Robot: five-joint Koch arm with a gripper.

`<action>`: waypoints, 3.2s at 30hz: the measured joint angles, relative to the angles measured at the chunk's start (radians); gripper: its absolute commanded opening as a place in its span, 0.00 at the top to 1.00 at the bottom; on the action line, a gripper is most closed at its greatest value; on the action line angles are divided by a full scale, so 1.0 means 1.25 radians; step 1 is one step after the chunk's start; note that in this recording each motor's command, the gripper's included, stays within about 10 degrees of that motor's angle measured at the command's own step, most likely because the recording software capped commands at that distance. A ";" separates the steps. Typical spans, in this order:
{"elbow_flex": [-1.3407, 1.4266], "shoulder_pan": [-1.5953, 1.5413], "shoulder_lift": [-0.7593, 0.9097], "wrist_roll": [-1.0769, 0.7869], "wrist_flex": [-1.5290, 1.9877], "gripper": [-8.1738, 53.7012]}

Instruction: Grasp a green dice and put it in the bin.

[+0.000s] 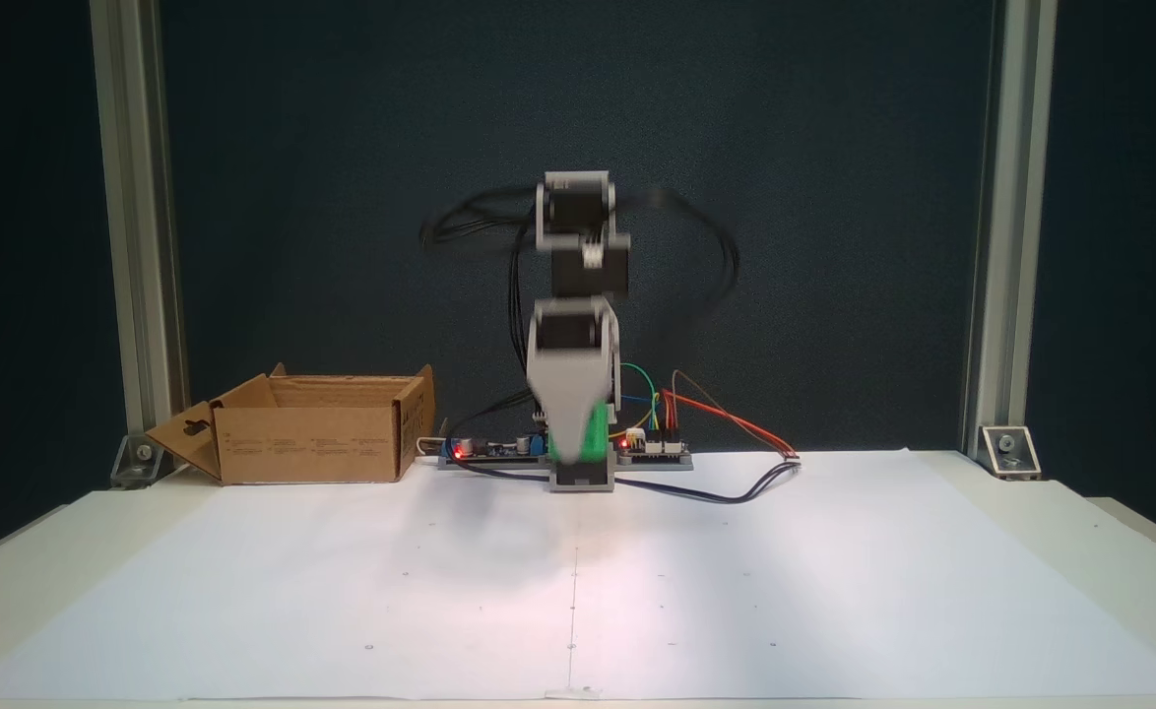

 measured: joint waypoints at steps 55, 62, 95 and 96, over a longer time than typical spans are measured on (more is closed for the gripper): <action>-0.292 1.395 -0.259 -0.404 -0.212 0.26; -0.363 1.082 -0.115 -0.169 -0.214 0.15; 0.766 0.037 0.313 -0.071 -0.886 0.15; 0.795 0.044 0.312 -0.071 -0.920 0.15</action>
